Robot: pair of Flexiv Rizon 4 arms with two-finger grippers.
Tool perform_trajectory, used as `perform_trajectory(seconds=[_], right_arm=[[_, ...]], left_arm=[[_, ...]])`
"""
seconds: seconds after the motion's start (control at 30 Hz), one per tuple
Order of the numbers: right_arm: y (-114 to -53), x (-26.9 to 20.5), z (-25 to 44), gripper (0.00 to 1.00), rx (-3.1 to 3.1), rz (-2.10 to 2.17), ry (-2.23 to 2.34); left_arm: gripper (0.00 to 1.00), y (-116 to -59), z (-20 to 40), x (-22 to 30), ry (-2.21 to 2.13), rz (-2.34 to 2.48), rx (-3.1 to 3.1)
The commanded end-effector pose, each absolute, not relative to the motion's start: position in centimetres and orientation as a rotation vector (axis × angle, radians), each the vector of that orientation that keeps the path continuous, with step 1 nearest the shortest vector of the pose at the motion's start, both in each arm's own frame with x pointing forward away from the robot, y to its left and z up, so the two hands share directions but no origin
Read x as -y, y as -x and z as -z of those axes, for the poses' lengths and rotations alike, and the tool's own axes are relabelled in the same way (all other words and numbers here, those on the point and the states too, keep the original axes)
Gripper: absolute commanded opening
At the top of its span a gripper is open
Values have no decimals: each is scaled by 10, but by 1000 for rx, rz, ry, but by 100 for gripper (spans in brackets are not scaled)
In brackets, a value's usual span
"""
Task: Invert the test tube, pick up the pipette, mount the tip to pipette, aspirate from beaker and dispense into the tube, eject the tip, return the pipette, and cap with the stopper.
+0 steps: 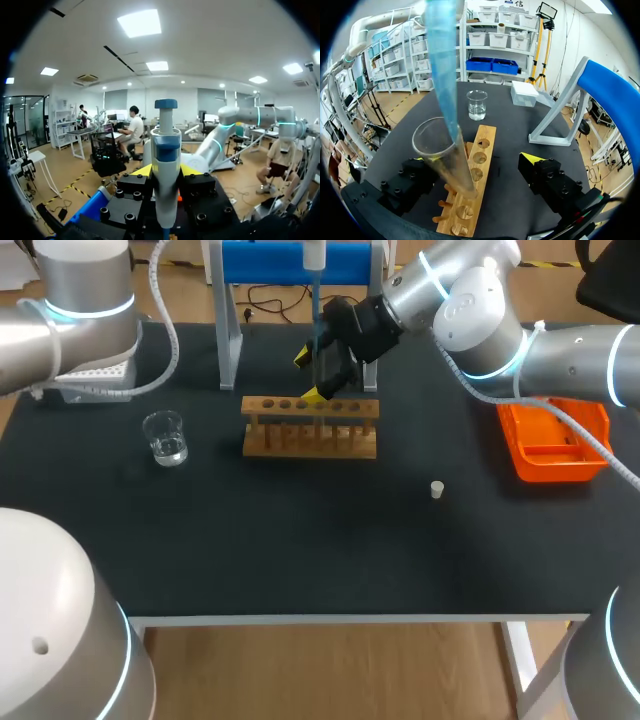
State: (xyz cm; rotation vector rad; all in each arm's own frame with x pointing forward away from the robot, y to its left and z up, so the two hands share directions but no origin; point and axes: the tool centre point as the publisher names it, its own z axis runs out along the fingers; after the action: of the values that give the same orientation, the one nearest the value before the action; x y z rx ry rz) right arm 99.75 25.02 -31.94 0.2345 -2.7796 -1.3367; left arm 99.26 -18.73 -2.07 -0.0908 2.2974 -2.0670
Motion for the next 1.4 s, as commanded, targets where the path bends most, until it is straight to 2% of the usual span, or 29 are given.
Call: perform_trajectory(seconds=[0.03,1.4], right_arm=[[-999,-250,319,100,2777,1331,-236],[-999,-250,319,100,2777,1331,-236]], left_arm=[[0,-989,21,188,99,2068,-2277],[0,-980,25,185,115,2060,-2314]])
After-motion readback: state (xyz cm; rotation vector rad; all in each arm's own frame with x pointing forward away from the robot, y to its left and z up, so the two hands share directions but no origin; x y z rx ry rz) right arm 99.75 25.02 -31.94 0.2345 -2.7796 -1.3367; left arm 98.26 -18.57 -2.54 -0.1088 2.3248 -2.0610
